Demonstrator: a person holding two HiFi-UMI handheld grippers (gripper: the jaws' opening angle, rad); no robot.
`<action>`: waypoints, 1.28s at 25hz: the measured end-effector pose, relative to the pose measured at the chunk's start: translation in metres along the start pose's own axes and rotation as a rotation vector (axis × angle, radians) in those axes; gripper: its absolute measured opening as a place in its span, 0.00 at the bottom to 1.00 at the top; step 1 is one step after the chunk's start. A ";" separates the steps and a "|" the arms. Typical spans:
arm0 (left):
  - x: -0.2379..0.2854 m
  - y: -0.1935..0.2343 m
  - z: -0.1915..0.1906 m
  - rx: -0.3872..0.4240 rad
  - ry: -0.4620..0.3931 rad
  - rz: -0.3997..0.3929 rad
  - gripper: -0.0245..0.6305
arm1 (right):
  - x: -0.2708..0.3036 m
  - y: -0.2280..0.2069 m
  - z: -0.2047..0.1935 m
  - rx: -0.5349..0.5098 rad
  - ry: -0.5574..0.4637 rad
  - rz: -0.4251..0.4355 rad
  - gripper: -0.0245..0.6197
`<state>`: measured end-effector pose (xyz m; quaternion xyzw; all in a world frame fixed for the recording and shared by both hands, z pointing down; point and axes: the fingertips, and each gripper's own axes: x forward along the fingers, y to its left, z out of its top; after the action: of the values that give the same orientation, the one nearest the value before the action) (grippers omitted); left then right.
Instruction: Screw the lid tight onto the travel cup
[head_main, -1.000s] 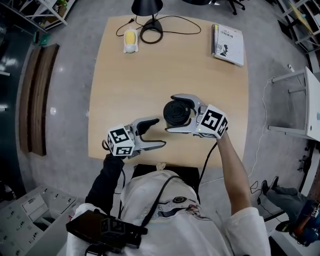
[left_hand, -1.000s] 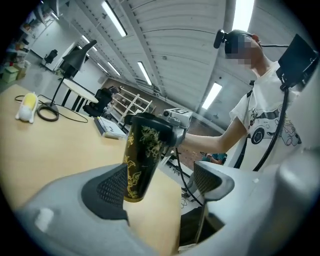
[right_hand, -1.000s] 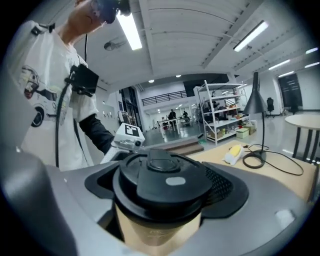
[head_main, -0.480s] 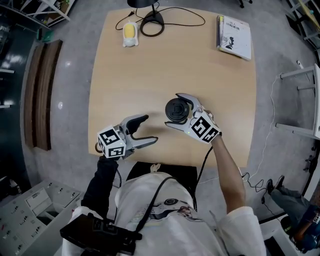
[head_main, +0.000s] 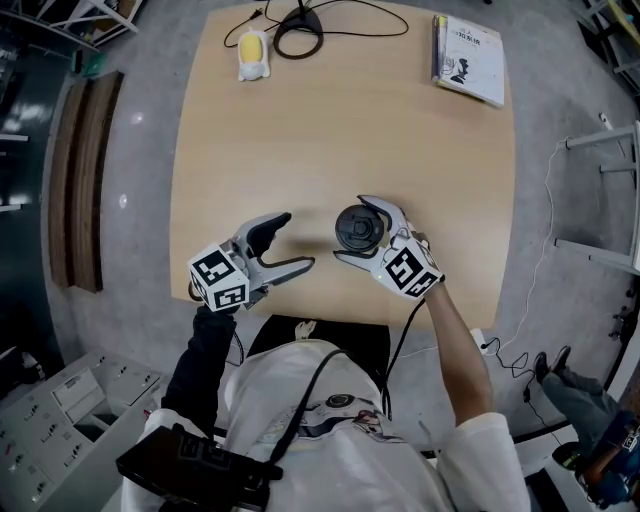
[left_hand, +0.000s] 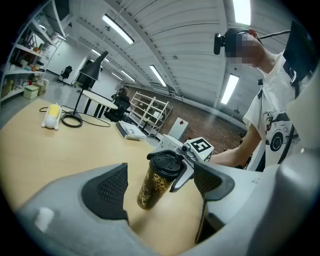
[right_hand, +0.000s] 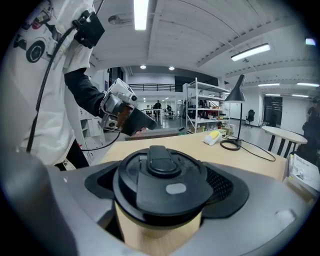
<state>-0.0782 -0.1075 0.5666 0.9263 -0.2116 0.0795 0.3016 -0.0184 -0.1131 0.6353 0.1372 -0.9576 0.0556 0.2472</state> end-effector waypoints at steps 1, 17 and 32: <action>0.000 0.000 0.000 0.002 0.000 0.004 0.66 | -0.002 0.000 -0.002 0.002 0.002 0.001 0.79; -0.002 -0.033 -0.001 0.024 -0.087 0.105 0.66 | -0.012 0.029 -0.014 0.023 0.034 0.138 0.86; -0.090 -0.104 0.034 0.246 -0.286 0.517 0.65 | -0.217 0.030 0.038 0.348 -0.241 -0.551 0.41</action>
<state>-0.1124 -0.0204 0.4597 0.8732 -0.4689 0.0472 0.1242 0.1372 -0.0401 0.4949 0.4365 -0.8830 0.1326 0.1108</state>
